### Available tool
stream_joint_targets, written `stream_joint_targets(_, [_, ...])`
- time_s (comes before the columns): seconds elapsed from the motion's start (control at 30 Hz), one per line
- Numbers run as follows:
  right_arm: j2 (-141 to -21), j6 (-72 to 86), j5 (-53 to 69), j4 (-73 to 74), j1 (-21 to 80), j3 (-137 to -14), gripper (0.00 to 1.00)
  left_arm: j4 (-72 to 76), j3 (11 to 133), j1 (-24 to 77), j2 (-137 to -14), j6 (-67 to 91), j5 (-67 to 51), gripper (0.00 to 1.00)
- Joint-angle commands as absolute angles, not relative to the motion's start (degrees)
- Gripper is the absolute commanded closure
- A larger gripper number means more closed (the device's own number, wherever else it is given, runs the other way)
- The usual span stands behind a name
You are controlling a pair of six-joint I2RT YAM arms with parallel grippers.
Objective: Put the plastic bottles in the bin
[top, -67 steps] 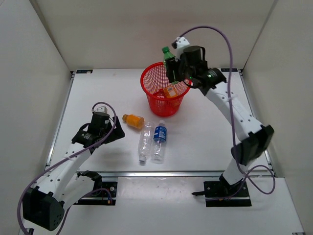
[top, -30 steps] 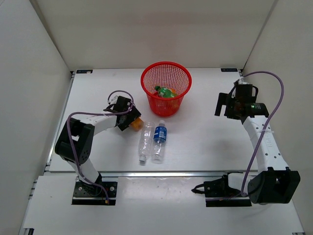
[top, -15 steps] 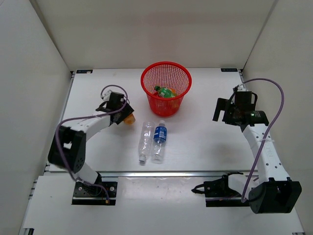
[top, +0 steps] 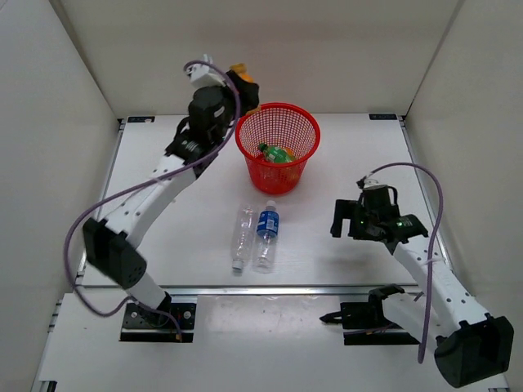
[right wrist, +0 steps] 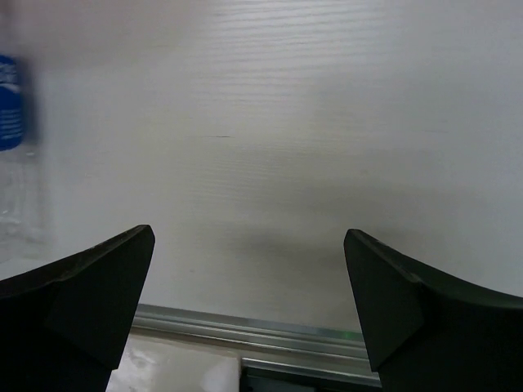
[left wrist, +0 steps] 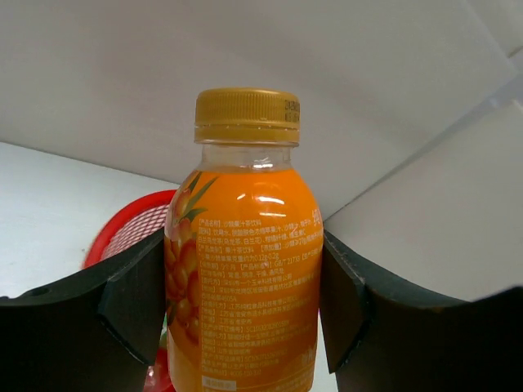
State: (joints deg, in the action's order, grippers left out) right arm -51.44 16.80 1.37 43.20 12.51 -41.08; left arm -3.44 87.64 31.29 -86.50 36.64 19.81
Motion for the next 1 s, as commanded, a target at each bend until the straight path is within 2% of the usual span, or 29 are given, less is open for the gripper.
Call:
stream_joint_targets(0.0, [-52.89,21.61,0.63,35.69,20.46,-41.75,0.01,-6.57,96.29,31.99,-97.98,34.36,17.86,0.48])
stream_joint_targets(0.03, [-54.04,22.06,0.18,34.38,24.13,-42.53,0.01,-8.07,99.20,31.99,-101.04,34.71,17.15,0.45])
stream_joint_targets(0.1, [-57.11,23.11,-2.46,32.44,28.46,-43.94,0.01,-9.04,100.98,32.96,-103.87,35.24,15.83,0.33])
stream_joint_targets(0.17, [-60.19,23.03,-1.85,29.19,32.24,-44.99,0.01,-9.23,101.07,34.36,-103.63,34.29,17.22,0.16])
stream_joint_targets(0.2, [-62.55,22.59,-1.93,28.83,33.04,-45.87,0.01,-9.23,100.81,34.63,-103.19,33.58,18.44,0.01])
stream_joint_targets(0.33, [-70.73,20.31,-5.01,25.59,38.66,-52.02,0.01,-9.92,100.37,34.98,-100.11,30.86,16.09,0.01])
stream_joint_targets(0.5, [-76.99,21.97,-2.72,19.00,41.21,-56.24,0.01,-12.04,94.06,36.91,-87.67,26.20,18.63,0.01])
stream_joint_targets(0.7, [-87.61,23.20,-3.95,16.52,45.96,-61.52,0.01,-22.56,66.94,33.84,-66.40,29.53,19.68,0.01])
stream_joint_targets(0.9, [-96.05,26.72,-8.97,17.76,48.43,-62.14,0.01,-38.74,48.11,30.33,-50.99,34.88,16.00,0.01])
stream_joint_targets(0.97, [-97.98,27.42,-8.00,16.96,49.04,-61.17,0.04,-40.86,44.06,29.27,-45.12,37.34,14.69,0.01])
